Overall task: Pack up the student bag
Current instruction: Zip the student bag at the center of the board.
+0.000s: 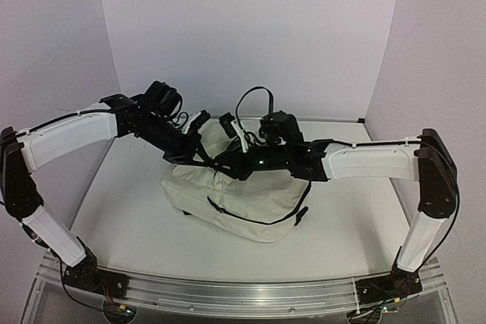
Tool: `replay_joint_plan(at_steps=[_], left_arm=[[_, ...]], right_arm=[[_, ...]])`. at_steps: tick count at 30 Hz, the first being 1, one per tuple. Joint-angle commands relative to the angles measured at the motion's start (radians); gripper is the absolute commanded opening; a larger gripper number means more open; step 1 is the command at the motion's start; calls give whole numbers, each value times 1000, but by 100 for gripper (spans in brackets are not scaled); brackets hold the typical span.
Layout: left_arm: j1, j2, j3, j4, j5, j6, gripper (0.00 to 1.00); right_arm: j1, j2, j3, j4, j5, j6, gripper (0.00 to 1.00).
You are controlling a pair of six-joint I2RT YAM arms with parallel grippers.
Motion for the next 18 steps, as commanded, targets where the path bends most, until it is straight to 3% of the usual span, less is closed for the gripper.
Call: replay_joint_plan(at_steps=[1, 18], left_arm=[[15, -6, 39, 37, 21, 9, 0], [41, 49, 82, 45, 27, 6, 0]], right_arm=[[-14, 25, 67, -25, -47, -62, 28], [-15, 81, 102, -86, -115, -95, 24]])
